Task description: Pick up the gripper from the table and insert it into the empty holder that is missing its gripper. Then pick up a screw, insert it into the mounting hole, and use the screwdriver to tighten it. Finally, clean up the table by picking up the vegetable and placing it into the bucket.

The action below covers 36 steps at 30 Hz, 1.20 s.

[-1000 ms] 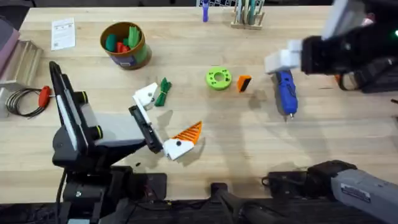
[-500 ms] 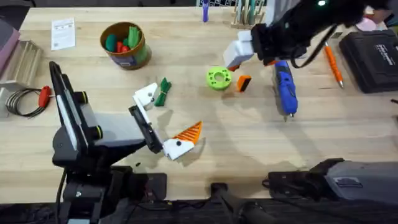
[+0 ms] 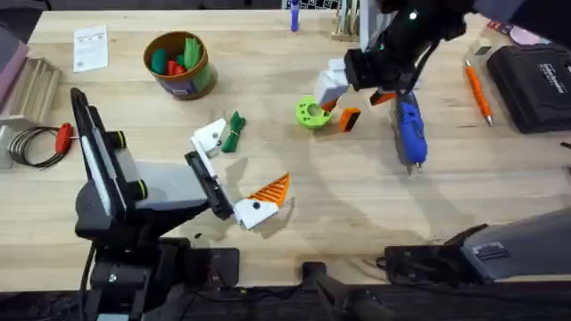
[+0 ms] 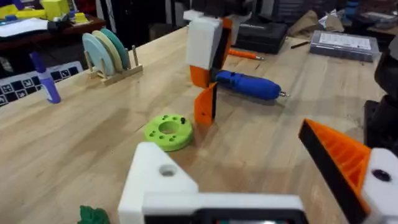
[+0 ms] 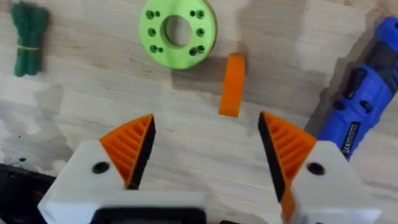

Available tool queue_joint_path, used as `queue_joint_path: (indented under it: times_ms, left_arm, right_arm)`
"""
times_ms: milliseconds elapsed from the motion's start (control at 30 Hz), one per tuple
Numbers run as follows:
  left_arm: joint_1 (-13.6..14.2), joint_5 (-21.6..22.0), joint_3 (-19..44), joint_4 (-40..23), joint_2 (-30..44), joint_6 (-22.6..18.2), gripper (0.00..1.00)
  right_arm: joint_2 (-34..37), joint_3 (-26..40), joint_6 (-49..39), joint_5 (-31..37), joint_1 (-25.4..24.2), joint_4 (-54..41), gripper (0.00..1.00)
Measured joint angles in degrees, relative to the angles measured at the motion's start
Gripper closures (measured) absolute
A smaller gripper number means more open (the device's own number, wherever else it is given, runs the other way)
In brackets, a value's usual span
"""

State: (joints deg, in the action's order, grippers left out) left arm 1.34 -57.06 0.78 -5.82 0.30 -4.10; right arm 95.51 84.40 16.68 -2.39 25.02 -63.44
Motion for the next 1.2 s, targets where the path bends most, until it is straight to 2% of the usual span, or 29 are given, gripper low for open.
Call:
queue_joint_path:
  times_ms: [333, 733, 867, 1033, 1200]
  left_arm:
    - [0.00, 0.01, 0.00, 0.00, 0.01, -0.01, 0.015]
    - [0.00, 0.02, 0.00, 0.00, 0.02, 0.00, 0.015]
    - [0.00, 0.00, 0.00, 0.00, 0.00, 0.00, 0.015]
    - [0.00, 0.00, 0.00, 0.01, 0.01, 0.00, 0.015]
    - [0.00, 0.00, 0.00, 0.02, 0.00, 0.00, 0.015]
  right_arm:
    - [4.15, 0.09, 5.81, 4.09, -0.94, -1.27, 0.010]
    - [9.04, 0.20, 7.40, 4.52, -0.94, -0.68, 0.024]
    - [9.32, 0.22, 7.58, 4.52, -0.94, -0.38, 0.152]
    - [9.39, 0.22, 7.79, 4.55, -0.94, 0.56, 0.391]
    - [9.39, 0.24, 7.94, 4.57, -0.94, 0.74, 0.755]
